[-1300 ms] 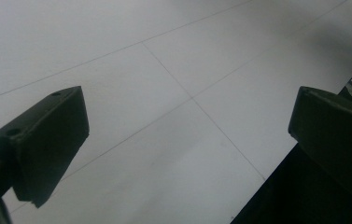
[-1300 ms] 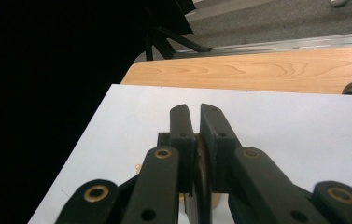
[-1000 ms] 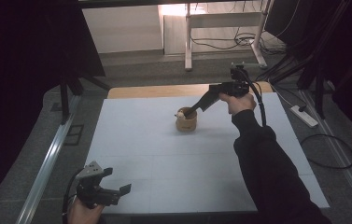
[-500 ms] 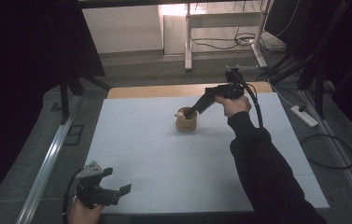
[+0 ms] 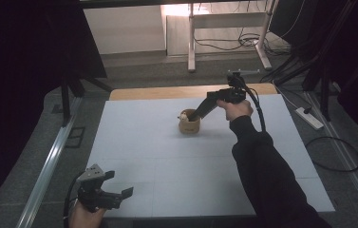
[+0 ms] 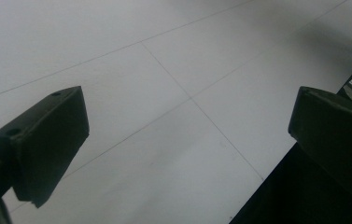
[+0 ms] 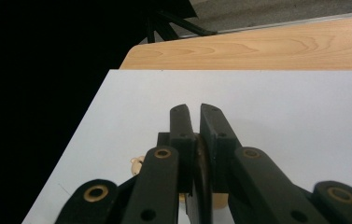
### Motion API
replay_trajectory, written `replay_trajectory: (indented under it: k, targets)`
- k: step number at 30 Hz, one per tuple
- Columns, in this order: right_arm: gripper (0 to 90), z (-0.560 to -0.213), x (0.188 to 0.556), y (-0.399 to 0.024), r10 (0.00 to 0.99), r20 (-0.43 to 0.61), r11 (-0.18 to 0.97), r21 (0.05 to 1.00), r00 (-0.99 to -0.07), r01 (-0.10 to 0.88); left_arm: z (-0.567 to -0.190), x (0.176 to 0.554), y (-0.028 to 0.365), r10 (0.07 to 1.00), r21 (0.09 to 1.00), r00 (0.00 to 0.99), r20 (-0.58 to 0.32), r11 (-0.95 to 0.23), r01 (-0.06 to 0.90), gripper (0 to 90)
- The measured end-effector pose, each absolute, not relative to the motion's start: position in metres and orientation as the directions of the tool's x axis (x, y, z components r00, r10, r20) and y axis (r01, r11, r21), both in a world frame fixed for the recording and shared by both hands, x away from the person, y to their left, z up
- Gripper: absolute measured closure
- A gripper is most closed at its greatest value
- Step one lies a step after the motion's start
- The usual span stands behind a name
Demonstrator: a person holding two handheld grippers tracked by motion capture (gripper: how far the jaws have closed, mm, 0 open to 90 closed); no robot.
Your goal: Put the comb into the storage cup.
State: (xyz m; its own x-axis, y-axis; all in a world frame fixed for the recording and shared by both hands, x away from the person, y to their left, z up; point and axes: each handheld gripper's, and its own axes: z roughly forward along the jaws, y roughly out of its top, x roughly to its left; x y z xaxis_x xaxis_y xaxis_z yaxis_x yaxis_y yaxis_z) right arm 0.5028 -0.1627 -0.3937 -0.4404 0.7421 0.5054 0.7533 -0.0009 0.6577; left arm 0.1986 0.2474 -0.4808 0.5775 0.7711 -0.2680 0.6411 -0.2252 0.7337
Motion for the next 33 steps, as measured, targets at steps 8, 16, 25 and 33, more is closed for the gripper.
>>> replay_trajectory:
  k: [8, 16, 25, 33]
  targets:
    - [84.2, -0.398, 0.504, -0.169, 0.731, 0.527, -0.019, 0.650, -0.433, 0.760, -0.481, 0.199, 0.248, 0.770, 0.734, 0.578, -0.270, -0.224, 0.642, 0.0]
    - [83.2, -0.406, 0.506, -0.177, 0.733, 0.543, -0.045, 0.639, -0.409, 0.768, -0.481, 0.199, 0.248, 0.769, 0.734, 0.577, -0.273, -0.221, 0.642, 0.0]
    - [81.6, -0.411, 0.506, -0.184, 0.745, 0.531, -0.040, 0.640, -0.404, 0.767, -0.481, 0.199, 0.248, 0.770, 0.735, 0.577, -0.273, -0.220, 0.642, 0.0]
    - [77.7, -0.409, 0.504, -0.183, 0.759, 0.505, -0.028, 0.655, -0.411, 0.755, -0.481, 0.199, 0.248, 0.769, 0.735, 0.577, -0.275, -0.220, 0.642, 0.0]
